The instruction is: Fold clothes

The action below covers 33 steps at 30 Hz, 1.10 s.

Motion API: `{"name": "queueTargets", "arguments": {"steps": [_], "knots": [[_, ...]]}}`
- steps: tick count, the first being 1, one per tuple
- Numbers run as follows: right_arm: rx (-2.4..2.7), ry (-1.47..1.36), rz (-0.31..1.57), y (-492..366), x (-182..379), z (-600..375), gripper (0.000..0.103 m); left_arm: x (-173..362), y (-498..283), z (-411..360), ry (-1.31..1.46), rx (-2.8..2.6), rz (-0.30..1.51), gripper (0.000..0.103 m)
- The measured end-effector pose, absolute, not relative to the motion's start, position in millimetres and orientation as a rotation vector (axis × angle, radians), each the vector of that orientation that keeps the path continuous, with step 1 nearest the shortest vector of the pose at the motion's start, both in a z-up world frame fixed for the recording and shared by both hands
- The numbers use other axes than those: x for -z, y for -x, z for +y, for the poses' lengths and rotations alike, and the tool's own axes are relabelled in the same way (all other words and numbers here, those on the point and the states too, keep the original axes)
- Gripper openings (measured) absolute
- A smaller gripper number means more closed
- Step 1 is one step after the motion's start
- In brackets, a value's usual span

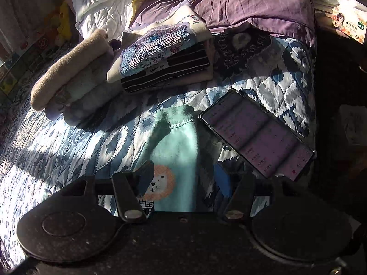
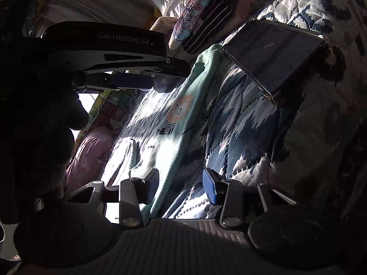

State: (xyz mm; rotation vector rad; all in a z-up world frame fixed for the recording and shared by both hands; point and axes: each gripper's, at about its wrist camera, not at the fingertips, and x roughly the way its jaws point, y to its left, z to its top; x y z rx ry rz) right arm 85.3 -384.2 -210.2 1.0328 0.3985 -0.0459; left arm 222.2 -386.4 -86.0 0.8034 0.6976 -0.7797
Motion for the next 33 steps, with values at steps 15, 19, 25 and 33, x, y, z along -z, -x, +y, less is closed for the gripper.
{"name": "queueTargets", "arguments": {"steps": [15,19,25,33], "knots": [[0.077,-1.043,0.395,-88.2,208.2,-378.6,0.038,141.7,-228.1,-469.4,-1.199,0.567,0.617,0.036],[0.074,-1.035,0.398,-93.7,205.6,-377.8,0.039,143.8,-231.2,-475.7,-1.184,0.546,0.62,0.016],[0.057,-0.96,0.403,-95.9,193.7,-371.6,0.052,106.8,-249.6,-439.2,-0.901,0.552,0.657,0.004],[0.052,-0.741,0.383,-86.1,172.6,-348.8,0.071,-7.8,-250.5,-325.3,-0.442,0.559,0.6,0.004]]}}
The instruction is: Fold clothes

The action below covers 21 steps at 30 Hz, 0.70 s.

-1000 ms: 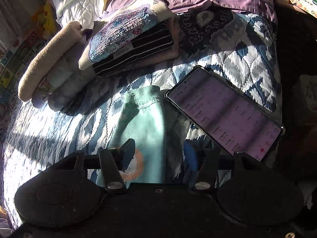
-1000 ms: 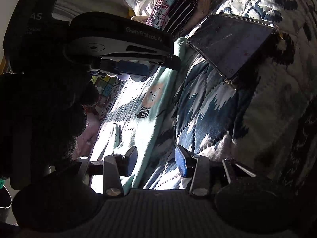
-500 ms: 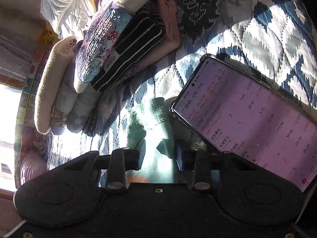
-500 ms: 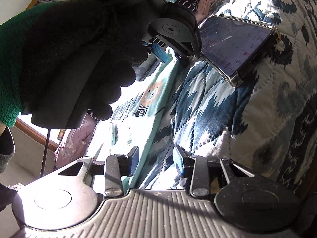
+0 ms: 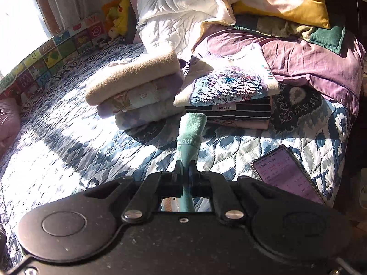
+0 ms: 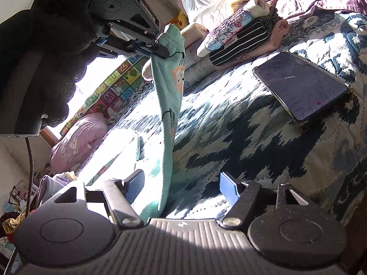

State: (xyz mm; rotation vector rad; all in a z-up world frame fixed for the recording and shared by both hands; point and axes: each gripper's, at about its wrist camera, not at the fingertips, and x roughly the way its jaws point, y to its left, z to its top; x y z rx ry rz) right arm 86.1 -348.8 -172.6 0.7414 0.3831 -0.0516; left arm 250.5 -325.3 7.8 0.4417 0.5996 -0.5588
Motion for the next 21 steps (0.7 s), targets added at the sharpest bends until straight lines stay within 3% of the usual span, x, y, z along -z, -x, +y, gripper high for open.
{"name": "queueTargets", "arguments": {"steps": [5,12,15,17,21], "knots": [[-0.026,-0.544,0.342,-84.4,156.6,-318.5,0.073,-48.2,-247.2,-253.2,-0.29,0.474,0.528,0.003],[-0.155,-0.216,0.355,-85.8,143.2,-249.4,0.072,-64.8,-238.9,-176.5,-0.158,0.454,0.5,0.003],[-0.15,-0.147,0.402,-92.2,148.5,-237.9,0.057,-67.4,-236.2,-144.2,-0.104,0.439,0.499,0.003],[-0.148,-0.13,0.426,-96.0,152.9,-236.5,0.04,-67.8,-235.0,-120.6,-0.062,0.426,0.496,0.003],[-0.143,-0.042,0.445,-95.0,159.3,-227.1,0.037,-64.1,-229.8,-76.1,0.016,0.388,0.493,0.003]]}}
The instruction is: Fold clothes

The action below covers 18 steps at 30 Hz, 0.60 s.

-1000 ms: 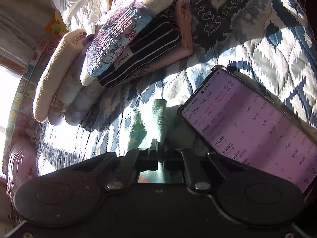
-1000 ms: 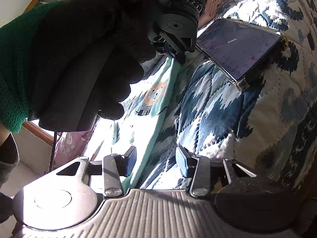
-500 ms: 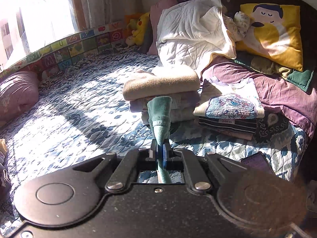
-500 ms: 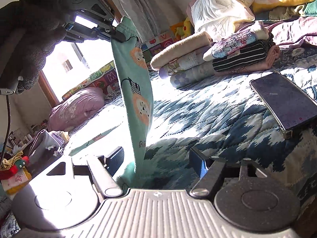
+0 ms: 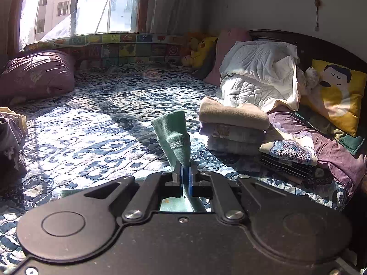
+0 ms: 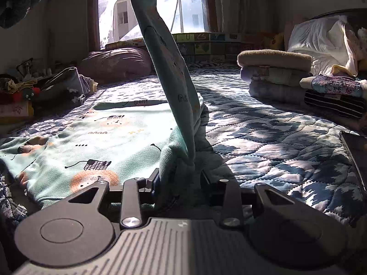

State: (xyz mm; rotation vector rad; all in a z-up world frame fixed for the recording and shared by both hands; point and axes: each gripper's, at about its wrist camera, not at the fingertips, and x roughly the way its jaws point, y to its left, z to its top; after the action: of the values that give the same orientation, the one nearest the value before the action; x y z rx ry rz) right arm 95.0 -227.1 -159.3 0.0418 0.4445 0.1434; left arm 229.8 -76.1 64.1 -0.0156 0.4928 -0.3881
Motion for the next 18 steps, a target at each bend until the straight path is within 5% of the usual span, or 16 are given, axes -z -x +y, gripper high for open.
{"name": "queueTargets", "arguments": {"steps": [18], "knots": [[-0.151,0.459,0.279,-58.8,166.4,-179.4,0.04,24.6,-199.3,86.8,0.299,0.201,0.533,0.003]]}}
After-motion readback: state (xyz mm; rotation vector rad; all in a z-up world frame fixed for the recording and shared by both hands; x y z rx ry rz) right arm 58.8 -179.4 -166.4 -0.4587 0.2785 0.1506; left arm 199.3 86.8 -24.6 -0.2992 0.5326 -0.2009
